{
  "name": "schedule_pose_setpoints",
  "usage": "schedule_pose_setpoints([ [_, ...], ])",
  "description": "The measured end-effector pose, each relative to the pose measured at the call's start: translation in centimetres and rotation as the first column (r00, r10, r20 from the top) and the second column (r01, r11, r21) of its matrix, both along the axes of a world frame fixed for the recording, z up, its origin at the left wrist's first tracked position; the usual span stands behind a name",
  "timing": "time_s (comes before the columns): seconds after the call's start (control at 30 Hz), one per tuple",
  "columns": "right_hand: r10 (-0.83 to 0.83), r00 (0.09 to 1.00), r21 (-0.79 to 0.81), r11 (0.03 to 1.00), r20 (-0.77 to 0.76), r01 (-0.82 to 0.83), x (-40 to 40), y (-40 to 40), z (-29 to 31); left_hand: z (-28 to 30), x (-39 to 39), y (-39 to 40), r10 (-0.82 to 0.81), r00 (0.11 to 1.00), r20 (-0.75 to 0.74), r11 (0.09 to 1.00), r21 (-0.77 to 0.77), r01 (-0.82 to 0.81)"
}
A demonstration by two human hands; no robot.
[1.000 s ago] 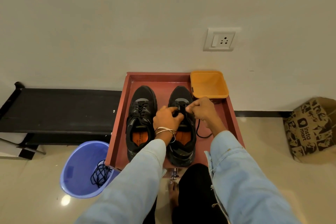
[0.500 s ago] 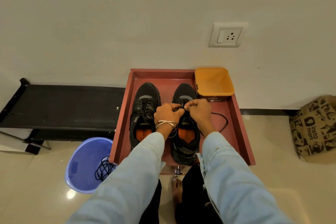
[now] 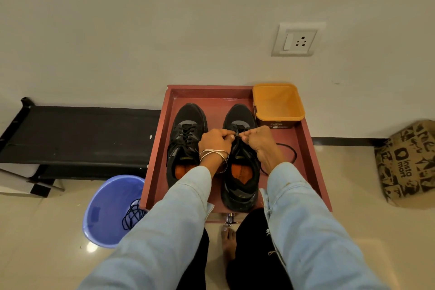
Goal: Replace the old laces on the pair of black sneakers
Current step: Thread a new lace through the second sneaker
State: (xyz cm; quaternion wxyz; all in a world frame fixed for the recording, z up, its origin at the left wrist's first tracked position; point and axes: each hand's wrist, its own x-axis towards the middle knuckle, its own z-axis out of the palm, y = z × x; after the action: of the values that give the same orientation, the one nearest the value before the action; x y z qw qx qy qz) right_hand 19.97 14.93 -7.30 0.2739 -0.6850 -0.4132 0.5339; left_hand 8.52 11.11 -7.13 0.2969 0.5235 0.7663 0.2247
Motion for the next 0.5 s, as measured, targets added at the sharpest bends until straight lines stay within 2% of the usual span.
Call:
schedule_pose_setpoints([
  [0.13, -0.029, 0.988, 0.065, 0.998, 0.149, 0.020, -1.2, 0.0, -1.7, -0.1, 0.0, 0.2, 0.009, 0.999, -0.039, 1.000, 0.030, -0.008],
  [0.3, -0.129, 0.924, 0.060, 0.992, 0.359, 0.115, -1.7, -0.8, -1.8, -0.2, -0.1, 1.1, -0.047, 0.996, -0.080, 0.998, 0.029, 0.050],
  [0.4, -0.090, 0.940, 0.053, 0.996, 0.330, 0.076, -1.7, -0.6, -1.8, -0.2, -0.3, 1.5, -0.061, 0.995, -0.076, 0.998, 0.031, 0.063],
  [0.5, -0.050, 0.985, 0.088, 0.995, 0.165, 0.036, -1.1, -0.3, -2.1, -0.2, -0.3, 2.0, -0.052, 0.995, -0.084, 0.998, 0.021, 0.054],
])
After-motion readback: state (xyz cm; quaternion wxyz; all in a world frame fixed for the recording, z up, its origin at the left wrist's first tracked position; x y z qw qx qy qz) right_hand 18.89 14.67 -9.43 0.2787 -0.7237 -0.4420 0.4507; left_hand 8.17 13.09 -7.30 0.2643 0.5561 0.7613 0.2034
